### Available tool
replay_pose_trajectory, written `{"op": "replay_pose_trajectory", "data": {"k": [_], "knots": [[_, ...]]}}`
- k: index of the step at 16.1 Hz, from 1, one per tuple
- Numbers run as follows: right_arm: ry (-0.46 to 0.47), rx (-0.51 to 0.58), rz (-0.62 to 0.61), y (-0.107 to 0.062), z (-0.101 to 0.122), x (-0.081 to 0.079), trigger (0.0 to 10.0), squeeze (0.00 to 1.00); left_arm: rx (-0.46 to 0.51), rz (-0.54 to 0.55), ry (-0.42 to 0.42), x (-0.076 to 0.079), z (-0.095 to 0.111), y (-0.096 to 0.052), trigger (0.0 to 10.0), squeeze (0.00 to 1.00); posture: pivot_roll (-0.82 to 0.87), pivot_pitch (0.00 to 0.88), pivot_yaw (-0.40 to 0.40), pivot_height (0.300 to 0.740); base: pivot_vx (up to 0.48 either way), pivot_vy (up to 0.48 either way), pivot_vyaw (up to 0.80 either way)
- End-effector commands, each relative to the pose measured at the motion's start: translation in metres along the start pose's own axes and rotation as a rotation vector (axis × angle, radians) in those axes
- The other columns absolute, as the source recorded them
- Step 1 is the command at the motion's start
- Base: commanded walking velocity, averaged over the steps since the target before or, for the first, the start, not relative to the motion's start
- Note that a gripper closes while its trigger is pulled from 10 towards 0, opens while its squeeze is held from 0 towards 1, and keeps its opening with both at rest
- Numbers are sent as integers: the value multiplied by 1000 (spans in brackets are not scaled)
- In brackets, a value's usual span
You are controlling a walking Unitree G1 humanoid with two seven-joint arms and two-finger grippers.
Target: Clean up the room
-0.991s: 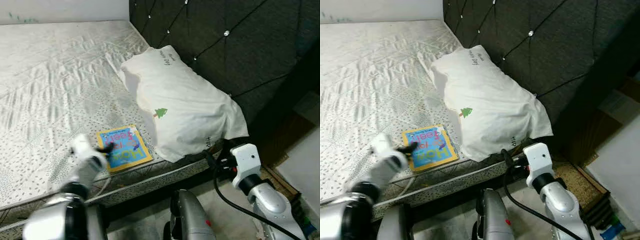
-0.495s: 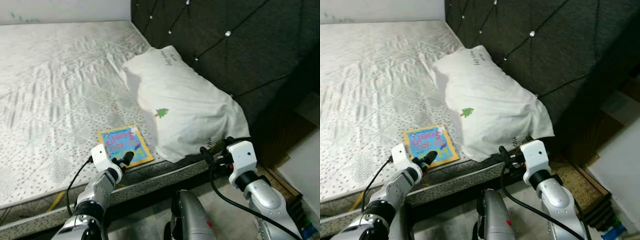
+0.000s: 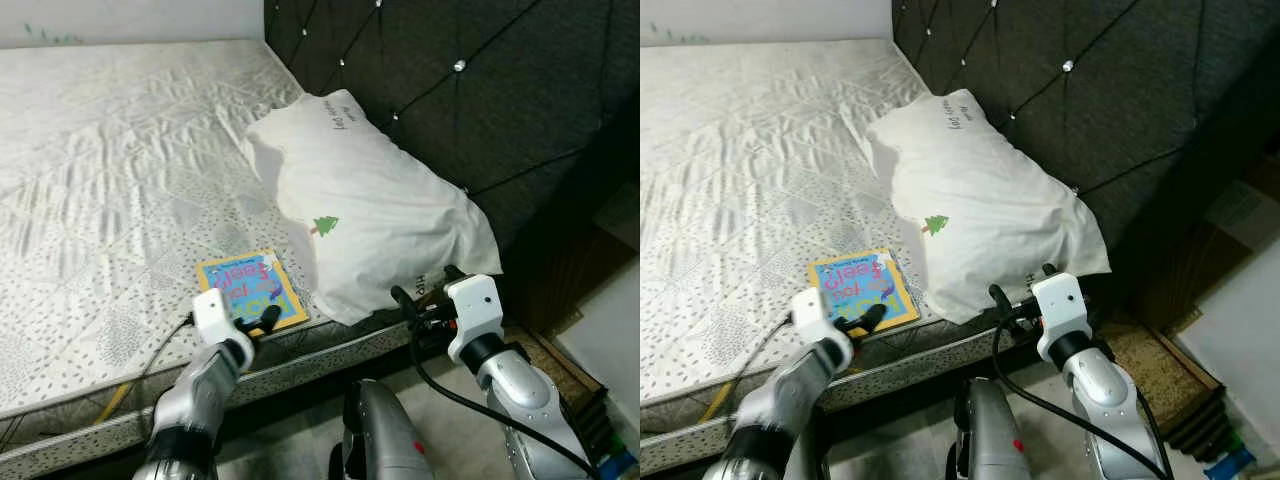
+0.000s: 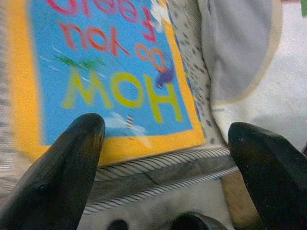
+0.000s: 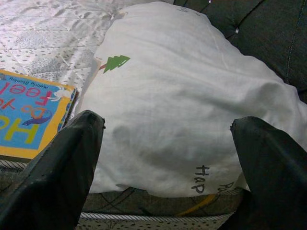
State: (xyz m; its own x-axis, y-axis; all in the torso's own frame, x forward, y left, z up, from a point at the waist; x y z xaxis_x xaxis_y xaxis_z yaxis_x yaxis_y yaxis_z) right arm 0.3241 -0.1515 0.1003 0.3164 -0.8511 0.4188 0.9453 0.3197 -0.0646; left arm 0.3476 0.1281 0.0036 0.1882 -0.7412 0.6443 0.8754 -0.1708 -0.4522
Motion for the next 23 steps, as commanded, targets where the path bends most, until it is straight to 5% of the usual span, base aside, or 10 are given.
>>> {"op": "replay_pose_trajectory", "data": {"k": [1, 2, 3, 5, 11, 15, 23], "knots": [[-2, -12, -17, -1, -4, 4, 10000, 0, 28, 19, 63, 0, 6, -5, 10000, 1000, -95, 74, -78, 571, 0, 0, 0], [0, -8, -20, 0, -3, 4, 10000, 0, 109, 47, 169, -11, 17, -24, 10000, 1000, -83, 78, -77, 571, 0, 0, 0], [0, -8, -20, 0, -3, 4, 10000, 0, 109, 47, 169, -11, 17, -24, 10000, 1000, -83, 78, -77, 571, 0, 0, 0], [11, 6, 9, 5, 0, -5, 10000, 0, 77, 126, 162, -43, 6, -38, 10000, 1000, -53, 80, -89, 571, 0, 0, 0], [11, 33, 16, 13, 9, -7, 10000, 0, -17, 144, 173, -46, 2, -32, 10000, 1000, -55, 77, -87, 571, 0, 0, 0], [11, 26, 8, 11, 5, -5, 10000, 0, -122, 211, 139, -62, -13, -49, 10000, 1000, -52, 86, -85, 571, 0, 0, 0], [0, 28, 7, 12, 5, -2, 10000, 0, -106, 296, 166, -90, 5, -48, 10000, 1000, -55, 87, -89, 571, 0, 0, 0]]}}
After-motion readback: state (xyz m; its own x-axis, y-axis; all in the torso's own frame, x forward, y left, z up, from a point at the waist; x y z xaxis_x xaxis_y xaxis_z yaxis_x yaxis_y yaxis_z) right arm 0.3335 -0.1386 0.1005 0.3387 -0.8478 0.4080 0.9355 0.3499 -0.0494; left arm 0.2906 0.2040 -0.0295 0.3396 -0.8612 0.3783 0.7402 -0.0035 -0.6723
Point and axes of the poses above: a point about 5 cm out from each wrist's last joint towards the gripper, its own y axis pointing out of the wrist towards the gripper, its own z axis along the axis of the wrist's last joint, x = y × z, the point moved 6 cm from there along y, pointing out of the wrist towards the gripper, and after that the axes turned 13 degrees about -y, right-handed, at the moved point
